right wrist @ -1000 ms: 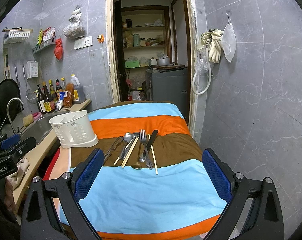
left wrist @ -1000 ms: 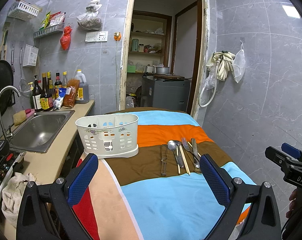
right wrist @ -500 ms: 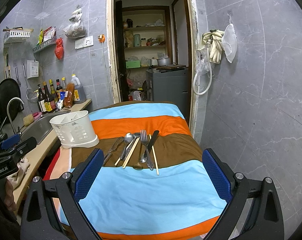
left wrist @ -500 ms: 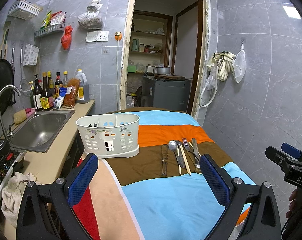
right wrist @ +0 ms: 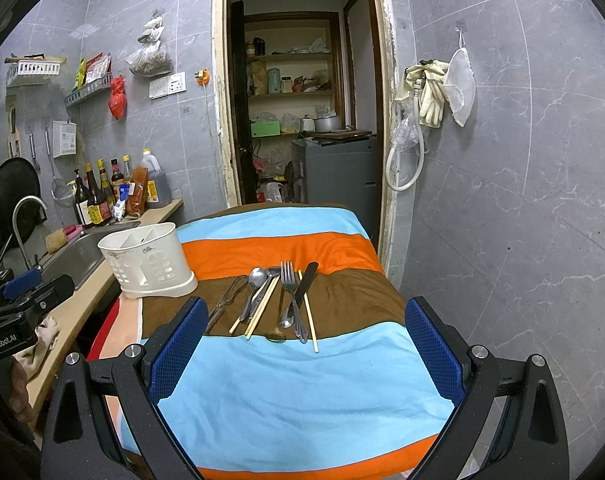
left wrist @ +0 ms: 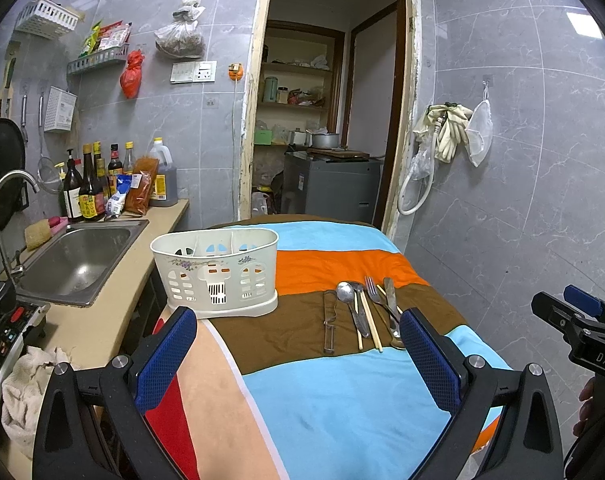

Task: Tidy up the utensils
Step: 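Lower both tools toward the row of utensils on the brown stripe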

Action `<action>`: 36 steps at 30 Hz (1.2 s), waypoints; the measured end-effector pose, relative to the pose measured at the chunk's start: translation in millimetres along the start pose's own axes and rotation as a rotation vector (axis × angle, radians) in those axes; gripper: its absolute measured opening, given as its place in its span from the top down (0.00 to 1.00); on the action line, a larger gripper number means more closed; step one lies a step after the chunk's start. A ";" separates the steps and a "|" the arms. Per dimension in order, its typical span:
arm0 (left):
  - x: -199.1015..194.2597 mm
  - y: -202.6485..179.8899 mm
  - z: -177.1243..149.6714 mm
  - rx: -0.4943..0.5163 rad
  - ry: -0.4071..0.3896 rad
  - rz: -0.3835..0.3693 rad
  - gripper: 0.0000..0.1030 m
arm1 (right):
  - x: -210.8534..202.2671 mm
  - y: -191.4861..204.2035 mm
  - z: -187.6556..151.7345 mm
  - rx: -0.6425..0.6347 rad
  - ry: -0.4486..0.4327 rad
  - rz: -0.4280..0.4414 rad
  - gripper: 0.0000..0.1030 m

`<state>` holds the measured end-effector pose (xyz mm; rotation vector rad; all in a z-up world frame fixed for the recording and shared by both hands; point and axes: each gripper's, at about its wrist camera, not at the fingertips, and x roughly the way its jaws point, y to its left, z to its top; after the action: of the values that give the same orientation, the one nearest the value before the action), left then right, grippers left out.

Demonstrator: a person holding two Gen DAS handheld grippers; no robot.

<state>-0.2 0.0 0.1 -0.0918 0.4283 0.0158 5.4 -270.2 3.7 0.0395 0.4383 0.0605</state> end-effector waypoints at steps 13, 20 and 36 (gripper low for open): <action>5.6 -8.5 3.3 0.008 0.015 -0.016 0.01 | 7.3 5.7 11.3 -0.008 -0.009 0.009 0.06; 26.5 -8.4 15.2 0.005 0.013 -0.013 0.01 | 15.2 2.8 21.3 -0.043 -0.039 0.002 0.06; 162.0 -32.2 32.5 -0.007 0.200 0.005 0.01 | 159.8 -44.7 59.5 -0.033 0.094 0.092 0.06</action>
<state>161.7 -29.8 -35.1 -0.0992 0.6287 0.0134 177.4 -305.6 -12.3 0.0240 0.5291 0.1602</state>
